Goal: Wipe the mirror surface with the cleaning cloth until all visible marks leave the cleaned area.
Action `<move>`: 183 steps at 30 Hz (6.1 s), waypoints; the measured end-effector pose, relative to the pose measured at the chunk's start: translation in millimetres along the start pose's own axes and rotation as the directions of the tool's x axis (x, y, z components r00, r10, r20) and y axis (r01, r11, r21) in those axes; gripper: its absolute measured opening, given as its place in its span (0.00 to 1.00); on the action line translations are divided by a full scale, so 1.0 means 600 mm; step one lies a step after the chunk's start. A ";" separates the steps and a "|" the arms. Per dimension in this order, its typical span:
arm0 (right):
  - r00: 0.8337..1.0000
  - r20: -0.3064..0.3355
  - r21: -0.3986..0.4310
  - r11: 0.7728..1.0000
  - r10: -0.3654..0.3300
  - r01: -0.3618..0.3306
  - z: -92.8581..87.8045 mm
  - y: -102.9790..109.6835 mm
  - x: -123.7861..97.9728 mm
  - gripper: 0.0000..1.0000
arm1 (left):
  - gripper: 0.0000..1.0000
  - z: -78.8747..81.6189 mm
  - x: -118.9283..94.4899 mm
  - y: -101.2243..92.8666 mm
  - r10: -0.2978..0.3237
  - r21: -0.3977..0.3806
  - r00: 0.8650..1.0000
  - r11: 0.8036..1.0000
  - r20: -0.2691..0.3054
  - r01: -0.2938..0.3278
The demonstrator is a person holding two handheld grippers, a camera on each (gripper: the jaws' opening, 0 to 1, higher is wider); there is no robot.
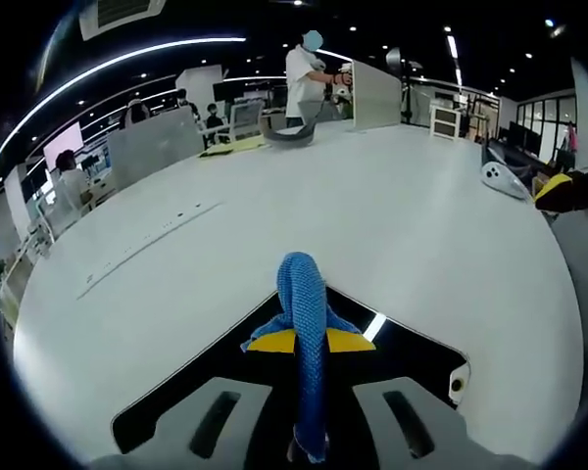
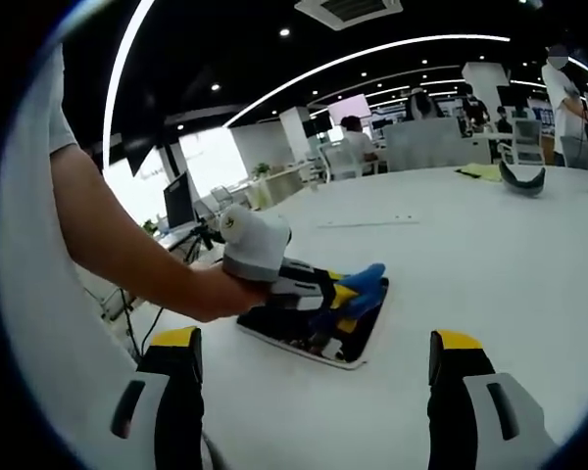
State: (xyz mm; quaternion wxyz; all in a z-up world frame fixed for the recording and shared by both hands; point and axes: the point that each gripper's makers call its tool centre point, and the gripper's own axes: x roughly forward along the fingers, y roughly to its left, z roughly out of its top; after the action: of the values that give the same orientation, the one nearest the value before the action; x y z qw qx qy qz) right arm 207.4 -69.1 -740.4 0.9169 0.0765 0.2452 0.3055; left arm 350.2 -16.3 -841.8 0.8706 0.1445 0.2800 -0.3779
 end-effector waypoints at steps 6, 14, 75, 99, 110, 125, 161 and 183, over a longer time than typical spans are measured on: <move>1.000 -0.001 0.009 1.000 -0.010 0.010 -0.002 -0.005 -0.004 0.96 | 0.06 0.006 0.006 -0.010 -0.009 0.001 1.000 1.000 0.006 0.009; 1.000 0.003 0.010 1.000 -0.026 0.026 0.002 -0.019 -0.010 0.96 | 0.06 0.013 0.016 -0.027 -0.027 0.007 1.000 1.000 0.013 0.027; 0.998 -0.056 -0.035 0.999 -0.024 0.022 0.001 0.001 -0.020 0.95 | 0.06 0.001 -0.003 -0.046 -0.096 0.042 0.993 0.995 0.067 0.093; 0.996 -0.087 -0.070 0.998 -0.004 -0.002 -0.007 0.027 -0.017 0.94 | 0.06 -0.027 -0.037 -0.029 -0.070 0.029 0.995 0.997 0.070 0.069; 0.996 -0.091 -0.106 0.994 0.017 -0.027 0.004 0.042 -0.003 0.94 | 0.06 -0.033 -0.045 -0.022 -0.067 0.022 0.995 0.998 0.076 0.066; 0.996 -0.092 -0.108 0.994 0.022 -0.032 0.012 0.054 0.003 0.99 | 0.06 -0.044 -0.059 -0.013 -0.076 0.034 0.993 0.997 0.090 0.074; 0.992 -0.124 -0.116 0.993 -0.013 -0.002 0.009 0.063 -0.003 1.00 | 0.06 -0.071 -0.092 0.016 -0.116 0.071 0.989 0.991 0.090 0.110; 0.992 -0.127 -0.188 0.982 -0.013 -0.011 0.021 0.074 0.008 1.00 | 0.07 -0.093 -0.123 0.044 -0.157 0.067 0.979 0.987 0.133 0.149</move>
State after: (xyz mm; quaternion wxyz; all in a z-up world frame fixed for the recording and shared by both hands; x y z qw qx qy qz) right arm 193.7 -30.3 -718.8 0.9026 -0.0304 0.2735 0.3311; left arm 307.5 69.8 -841.2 0.8517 0.1209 0.2186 -0.4607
